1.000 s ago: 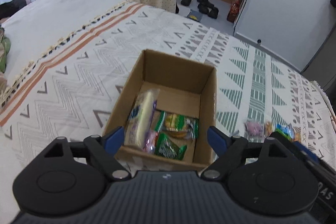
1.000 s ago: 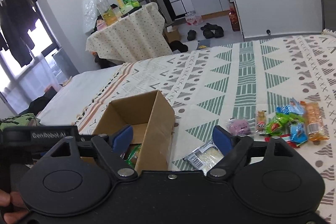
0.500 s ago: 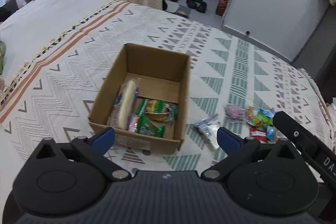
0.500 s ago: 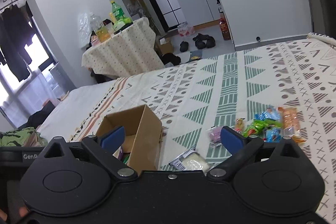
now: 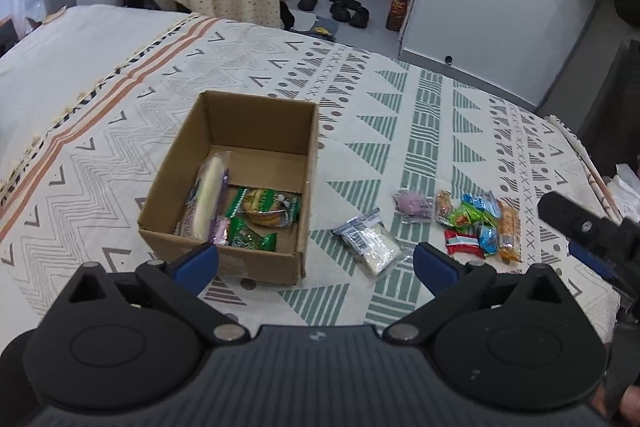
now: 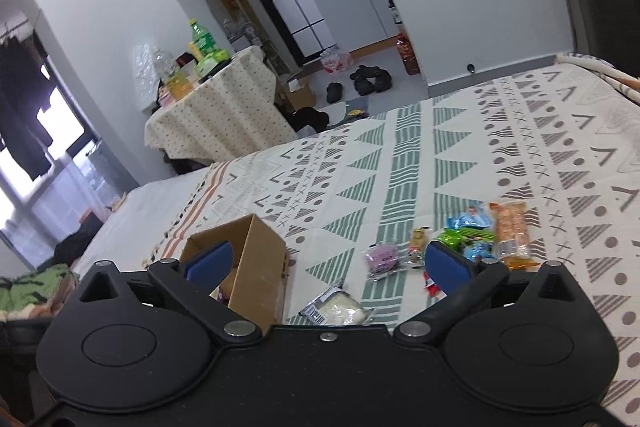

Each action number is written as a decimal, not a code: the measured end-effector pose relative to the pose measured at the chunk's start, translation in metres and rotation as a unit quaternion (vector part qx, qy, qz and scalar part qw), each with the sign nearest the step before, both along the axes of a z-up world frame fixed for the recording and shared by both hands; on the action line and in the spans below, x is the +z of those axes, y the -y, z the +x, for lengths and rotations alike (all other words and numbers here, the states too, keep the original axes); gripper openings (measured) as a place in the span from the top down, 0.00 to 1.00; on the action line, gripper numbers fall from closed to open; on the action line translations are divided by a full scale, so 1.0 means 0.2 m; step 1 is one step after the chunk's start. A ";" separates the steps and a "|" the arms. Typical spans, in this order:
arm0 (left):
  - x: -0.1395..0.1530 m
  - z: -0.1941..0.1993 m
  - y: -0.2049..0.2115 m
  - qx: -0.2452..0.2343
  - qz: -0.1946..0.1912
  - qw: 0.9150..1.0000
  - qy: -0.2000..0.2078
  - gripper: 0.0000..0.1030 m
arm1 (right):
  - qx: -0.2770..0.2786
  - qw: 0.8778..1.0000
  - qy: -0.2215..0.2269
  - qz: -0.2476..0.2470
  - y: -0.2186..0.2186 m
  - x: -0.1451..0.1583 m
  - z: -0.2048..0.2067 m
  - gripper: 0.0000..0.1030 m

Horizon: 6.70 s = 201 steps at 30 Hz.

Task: Organize snacks
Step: 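Withdraw both tools from the box toward the remaining snacks, then lower the left tool to the clear wafer pack while the right tool approaches the orange wafer pack, then carry the clear pack in the left tool while the right tool carries the orange wafer pack over the box, then open both tools to drop the clear pack and orange wafer pack into the box, then withdraw both tools from the box toward the remaining snacks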

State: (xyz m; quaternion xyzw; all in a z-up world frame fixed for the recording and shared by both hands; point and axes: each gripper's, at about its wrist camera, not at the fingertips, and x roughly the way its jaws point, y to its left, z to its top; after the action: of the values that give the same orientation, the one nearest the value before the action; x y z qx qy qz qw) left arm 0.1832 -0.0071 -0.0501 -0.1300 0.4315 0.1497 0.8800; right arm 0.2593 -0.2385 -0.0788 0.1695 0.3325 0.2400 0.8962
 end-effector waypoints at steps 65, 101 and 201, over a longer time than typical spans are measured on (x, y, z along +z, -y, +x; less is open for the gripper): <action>-0.83 0.67 0.27 0.077 -0.046 0.994 -0.060 0.37 | -0.102 0.974 -0.127 -0.158 0.17 -0.64 0.60 0.32; -0.41 0.36 0.28 0.050 -0.030 0.998 0.017 0.48 | -0.080 0.993 -0.071 -0.043 0.24 -0.40 0.43 0.67; -0.07 0.12 -0.40 0.145 -0.010 0.989 0.027 0.14 | 0.037 0.998 -0.005 -0.051 -0.48 -0.06 0.08 0.07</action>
State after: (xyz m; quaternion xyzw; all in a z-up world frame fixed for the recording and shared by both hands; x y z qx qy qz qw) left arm 0.2081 0.0730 -0.0641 -0.2036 0.3860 0.2683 0.8588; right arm 0.2748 -0.1415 -0.0903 0.1126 0.3550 0.2551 0.8923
